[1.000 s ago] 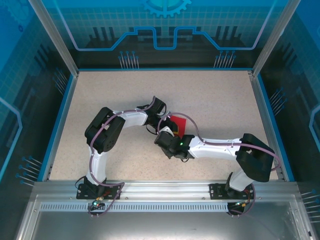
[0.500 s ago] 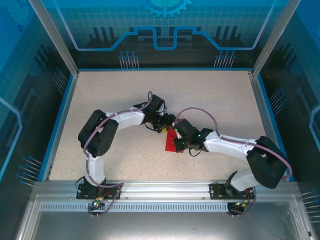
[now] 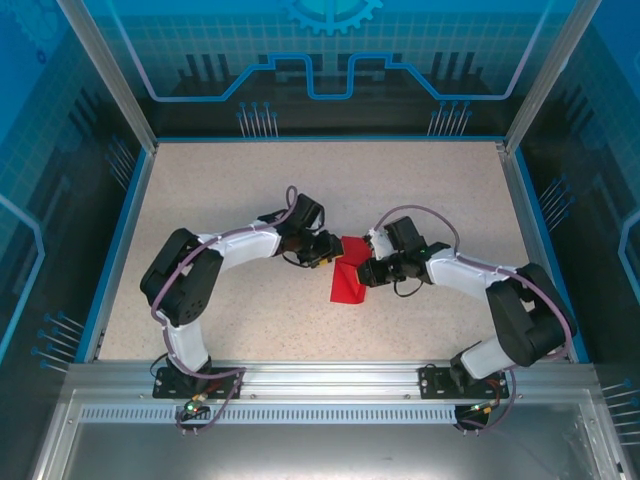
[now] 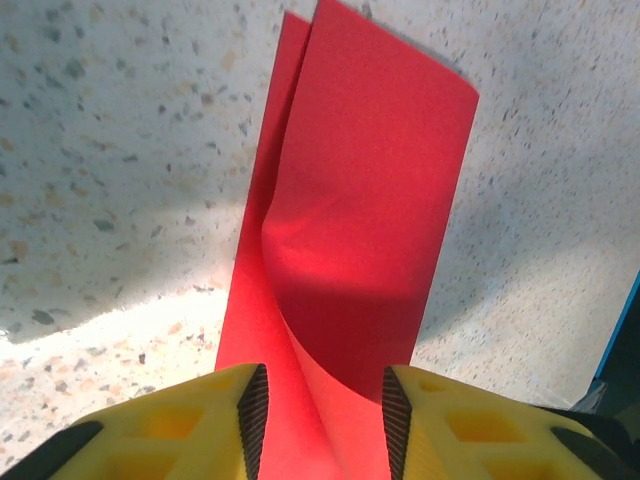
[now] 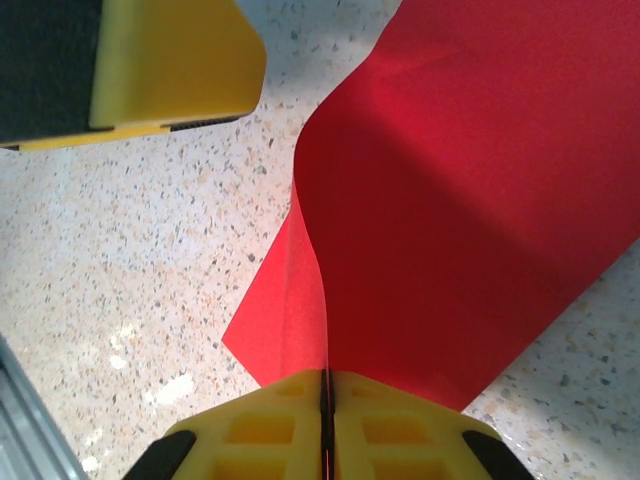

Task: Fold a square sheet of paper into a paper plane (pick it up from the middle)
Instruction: Fold the triangle a second time at the center of the table.

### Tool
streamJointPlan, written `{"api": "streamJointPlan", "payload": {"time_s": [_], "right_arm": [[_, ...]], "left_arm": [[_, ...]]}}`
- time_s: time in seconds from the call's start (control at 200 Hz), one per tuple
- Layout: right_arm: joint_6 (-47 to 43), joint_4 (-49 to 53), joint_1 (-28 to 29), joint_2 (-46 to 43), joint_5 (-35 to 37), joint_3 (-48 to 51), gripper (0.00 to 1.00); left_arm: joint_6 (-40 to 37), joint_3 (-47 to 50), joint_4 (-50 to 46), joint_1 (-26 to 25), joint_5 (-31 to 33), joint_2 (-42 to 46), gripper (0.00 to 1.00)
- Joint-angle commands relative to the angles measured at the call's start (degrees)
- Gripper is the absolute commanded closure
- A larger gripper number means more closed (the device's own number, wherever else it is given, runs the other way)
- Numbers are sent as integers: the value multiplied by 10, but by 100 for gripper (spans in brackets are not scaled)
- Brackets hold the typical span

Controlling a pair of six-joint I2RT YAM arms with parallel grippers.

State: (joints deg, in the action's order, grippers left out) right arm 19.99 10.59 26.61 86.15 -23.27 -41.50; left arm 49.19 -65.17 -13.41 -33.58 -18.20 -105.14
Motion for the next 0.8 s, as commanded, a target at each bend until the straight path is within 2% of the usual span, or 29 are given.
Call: {"api": "streamJointPlan", "payload": {"time_s": [0.0, 0.125, 0.235, 0.795], "right_arm": [[-33, 22, -14, 15, -54, -5, 90], [-48, 53, -23, 28, -67, -18, 89], [-55, 95, -24, 47, -40, -44, 88], [-70, 122, -43, 107, -14, -85, 86]], "left_arm": [[-8, 10, -5, -10, 1, 24, 63], [-7, 9, -9, -17, 2, 25, 64], [-7, 7, -13, -25, 2, 23, 65], [-3, 16, 10, -50, 9, 22, 74]]}}
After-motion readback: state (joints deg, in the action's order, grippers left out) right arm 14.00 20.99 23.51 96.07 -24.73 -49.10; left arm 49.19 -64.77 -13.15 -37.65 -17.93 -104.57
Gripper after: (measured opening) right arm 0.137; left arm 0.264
